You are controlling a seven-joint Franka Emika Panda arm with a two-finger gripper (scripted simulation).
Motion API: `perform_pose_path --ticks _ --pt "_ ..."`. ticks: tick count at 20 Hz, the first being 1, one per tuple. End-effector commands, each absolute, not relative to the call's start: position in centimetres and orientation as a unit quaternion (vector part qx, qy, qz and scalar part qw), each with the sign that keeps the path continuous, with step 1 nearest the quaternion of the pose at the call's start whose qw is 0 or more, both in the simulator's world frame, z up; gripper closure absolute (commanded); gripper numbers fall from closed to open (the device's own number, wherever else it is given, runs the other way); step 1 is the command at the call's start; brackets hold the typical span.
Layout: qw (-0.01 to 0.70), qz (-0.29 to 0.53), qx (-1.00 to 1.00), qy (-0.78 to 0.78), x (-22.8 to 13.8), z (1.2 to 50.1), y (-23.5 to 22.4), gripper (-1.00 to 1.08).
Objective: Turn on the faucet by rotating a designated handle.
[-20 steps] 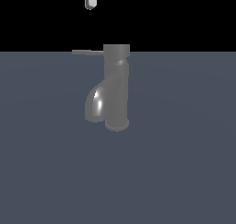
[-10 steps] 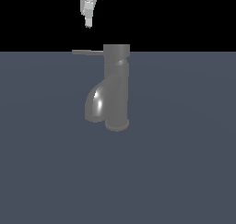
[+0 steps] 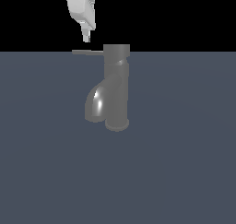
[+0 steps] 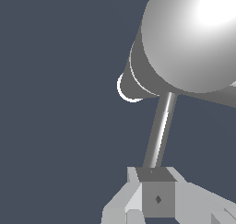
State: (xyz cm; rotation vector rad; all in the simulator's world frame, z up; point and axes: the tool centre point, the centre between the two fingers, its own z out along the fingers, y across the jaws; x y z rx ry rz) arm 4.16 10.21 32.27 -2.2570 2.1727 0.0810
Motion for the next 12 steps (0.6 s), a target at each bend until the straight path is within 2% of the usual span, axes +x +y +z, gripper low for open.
perform_pose_path --ticks 1,12 --pt "0.003 0.020 -0.699 0.715 5.1 31.4 10.7 1.08" --pt "0.000 0.003 -0.641 0.767 7.4 28.8 12.1 1.08"
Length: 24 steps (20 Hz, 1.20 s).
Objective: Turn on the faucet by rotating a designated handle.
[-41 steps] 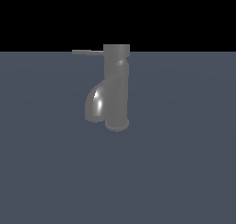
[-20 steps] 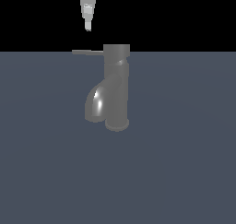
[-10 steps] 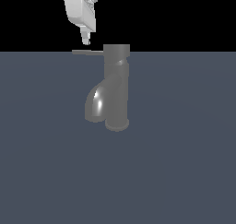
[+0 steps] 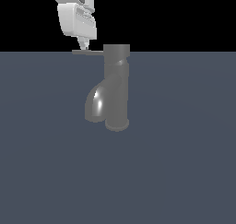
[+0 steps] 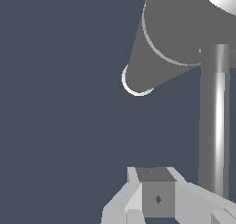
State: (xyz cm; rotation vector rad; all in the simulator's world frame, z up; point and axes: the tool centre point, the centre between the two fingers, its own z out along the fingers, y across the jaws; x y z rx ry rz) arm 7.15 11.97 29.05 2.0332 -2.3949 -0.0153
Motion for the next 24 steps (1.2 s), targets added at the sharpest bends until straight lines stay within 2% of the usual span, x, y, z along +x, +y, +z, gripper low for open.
perform_pose_path --ticks 1,10,24 --pt "0.000 -0.002 0.639 -0.770 7.5 28.7 12.2 1.08" --pt "0.000 0.000 0.633 -0.774 7.7 28.5 12.3 1.08" --pt "0.000 0.000 0.633 -0.774 4.0 28.5 12.8 1.08"
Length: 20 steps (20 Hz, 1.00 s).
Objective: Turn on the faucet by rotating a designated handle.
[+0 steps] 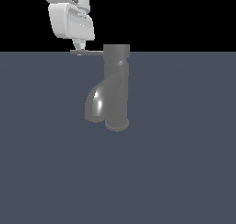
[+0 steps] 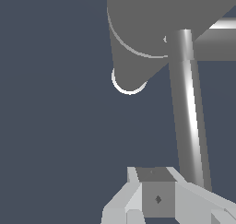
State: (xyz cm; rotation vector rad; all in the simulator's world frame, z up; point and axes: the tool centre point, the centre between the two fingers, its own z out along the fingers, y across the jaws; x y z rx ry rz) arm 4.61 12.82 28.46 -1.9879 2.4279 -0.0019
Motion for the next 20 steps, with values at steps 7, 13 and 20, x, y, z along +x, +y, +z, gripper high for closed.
perform_pose_path --ticks 7,13,20 --pt "0.000 0.000 -0.633 0.774 2.1 28.4 13.0 1.08" --pt "0.000 0.000 -0.633 0.774 0.4 28.5 13.2 1.08" --pt "0.000 0.000 -0.633 0.774 -1.6 28.5 13.5 1.08"
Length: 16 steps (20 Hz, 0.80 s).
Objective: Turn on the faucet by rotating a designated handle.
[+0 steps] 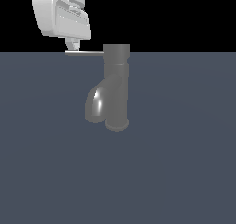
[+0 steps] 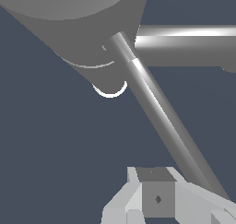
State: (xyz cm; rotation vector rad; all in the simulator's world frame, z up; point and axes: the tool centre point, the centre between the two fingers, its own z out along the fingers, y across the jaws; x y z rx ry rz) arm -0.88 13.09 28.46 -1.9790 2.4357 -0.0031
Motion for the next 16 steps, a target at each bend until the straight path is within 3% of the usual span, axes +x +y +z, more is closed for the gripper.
perform_pose_path --ticks 1,16 --pt "0.000 0.000 -0.633 0.774 -1.9 28.5 13.5 1.08" --pt "0.001 -0.001 -0.631 0.776 -4.9 28.5 11.2 1.08"
